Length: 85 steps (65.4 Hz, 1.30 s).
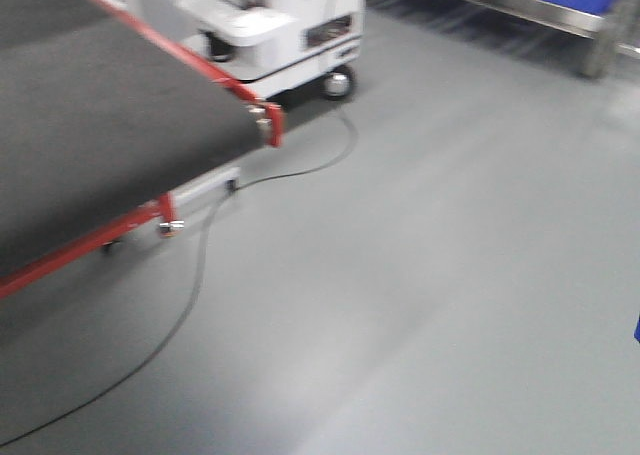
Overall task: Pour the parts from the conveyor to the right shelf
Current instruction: 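Drive the base away from the conveyor down the aisle, holding the block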
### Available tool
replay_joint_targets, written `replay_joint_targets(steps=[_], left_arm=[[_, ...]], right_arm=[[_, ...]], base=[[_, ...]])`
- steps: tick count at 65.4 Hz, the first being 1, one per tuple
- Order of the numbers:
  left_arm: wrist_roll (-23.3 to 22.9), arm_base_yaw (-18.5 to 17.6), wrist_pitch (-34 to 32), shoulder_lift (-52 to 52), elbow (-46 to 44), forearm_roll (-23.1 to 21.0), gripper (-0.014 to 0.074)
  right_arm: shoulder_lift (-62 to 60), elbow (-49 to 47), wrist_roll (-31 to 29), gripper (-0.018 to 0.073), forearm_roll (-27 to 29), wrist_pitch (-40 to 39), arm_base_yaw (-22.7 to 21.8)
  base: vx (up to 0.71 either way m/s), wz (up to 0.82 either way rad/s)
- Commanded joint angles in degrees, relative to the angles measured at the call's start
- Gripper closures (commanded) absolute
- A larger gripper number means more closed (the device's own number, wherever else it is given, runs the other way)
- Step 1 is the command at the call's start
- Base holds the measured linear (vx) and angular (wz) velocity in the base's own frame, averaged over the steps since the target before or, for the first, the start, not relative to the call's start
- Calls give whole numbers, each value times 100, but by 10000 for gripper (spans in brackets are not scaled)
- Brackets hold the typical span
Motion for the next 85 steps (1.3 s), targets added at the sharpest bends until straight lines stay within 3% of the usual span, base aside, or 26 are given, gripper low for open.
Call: replay_joint_targets(steps=[1, 43, 85], left_arm=[[-49, -41, -425, -72, -113, -45, 603], [-49, -41, -425, -72, -113, -45, 603], [-49, -41, -425, -72, -113, -45, 603]], right_arm=[[79, -148, -40, 564, 8, -442, -11], [79, -148, -40, 564, 7, -394, -11], [79, -148, -40, 564, 7, -389, -11]], base=[[-32, -98], [-27, -99], [-8, -27]])
